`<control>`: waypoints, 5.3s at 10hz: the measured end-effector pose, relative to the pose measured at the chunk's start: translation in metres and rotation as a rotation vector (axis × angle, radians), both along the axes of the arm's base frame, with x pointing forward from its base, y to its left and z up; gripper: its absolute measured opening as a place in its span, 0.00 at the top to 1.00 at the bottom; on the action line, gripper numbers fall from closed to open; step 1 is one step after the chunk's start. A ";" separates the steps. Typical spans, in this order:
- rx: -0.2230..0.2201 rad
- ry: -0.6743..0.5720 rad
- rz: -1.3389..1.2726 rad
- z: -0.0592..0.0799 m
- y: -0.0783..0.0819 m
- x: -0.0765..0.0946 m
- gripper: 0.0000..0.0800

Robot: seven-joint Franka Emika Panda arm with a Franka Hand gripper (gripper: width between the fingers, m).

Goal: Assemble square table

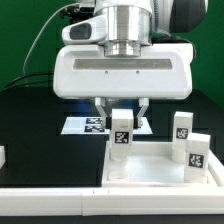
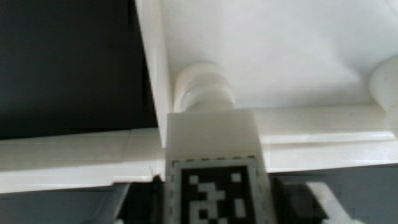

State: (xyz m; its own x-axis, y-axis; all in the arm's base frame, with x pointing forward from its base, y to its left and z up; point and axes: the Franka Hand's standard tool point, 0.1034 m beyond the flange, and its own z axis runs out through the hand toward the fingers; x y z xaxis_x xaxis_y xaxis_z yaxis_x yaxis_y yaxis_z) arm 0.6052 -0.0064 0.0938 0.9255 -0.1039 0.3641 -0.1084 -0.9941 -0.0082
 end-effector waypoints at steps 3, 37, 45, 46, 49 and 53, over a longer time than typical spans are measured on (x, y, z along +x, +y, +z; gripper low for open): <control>-0.010 -0.022 -0.002 -0.002 -0.002 0.008 0.64; 0.168 0.242 -0.321 -0.016 0.007 0.022 0.64; 0.445 0.258 -1.228 -0.019 0.003 0.025 0.64; 0.464 0.262 -1.267 -0.019 0.002 0.026 0.64; 0.407 0.264 -1.110 -0.018 0.005 0.026 0.36; 0.254 0.282 -0.573 -0.012 0.010 0.032 0.20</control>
Offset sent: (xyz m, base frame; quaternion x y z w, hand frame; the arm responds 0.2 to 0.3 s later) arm 0.0157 0.0117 -0.0071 0.0163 0.0366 0.0114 0.9991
